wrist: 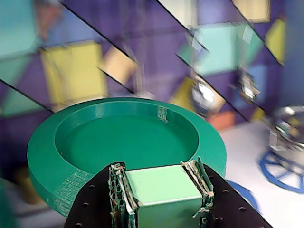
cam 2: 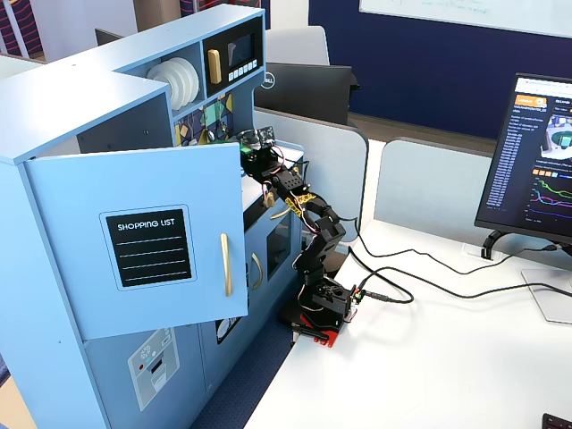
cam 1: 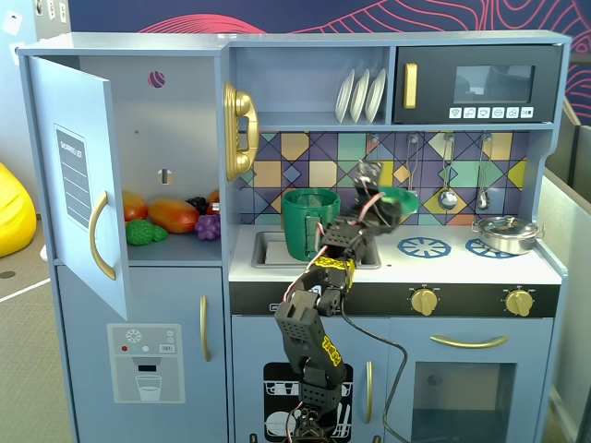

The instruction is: Pick up the lid from the counter and put it on the green recipient

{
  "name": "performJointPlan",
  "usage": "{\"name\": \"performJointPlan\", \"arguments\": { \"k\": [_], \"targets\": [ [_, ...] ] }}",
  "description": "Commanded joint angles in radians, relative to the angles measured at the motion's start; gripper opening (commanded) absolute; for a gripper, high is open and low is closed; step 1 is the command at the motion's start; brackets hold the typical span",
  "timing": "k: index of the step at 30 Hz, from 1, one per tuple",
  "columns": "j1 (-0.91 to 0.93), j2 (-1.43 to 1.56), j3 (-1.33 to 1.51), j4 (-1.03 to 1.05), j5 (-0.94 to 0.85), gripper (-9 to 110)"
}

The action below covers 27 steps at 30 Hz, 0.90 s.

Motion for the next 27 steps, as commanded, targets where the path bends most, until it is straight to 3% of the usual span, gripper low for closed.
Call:
{"name": "performJointPlan", "arguments": {
  "k": [1,27],
  "targets": [
    [-0.087,0.084,-0.156,0.057,0.009,0],
    [-0.388,0.043,-0.183,0.123,-0.106,0]
  ]
}}
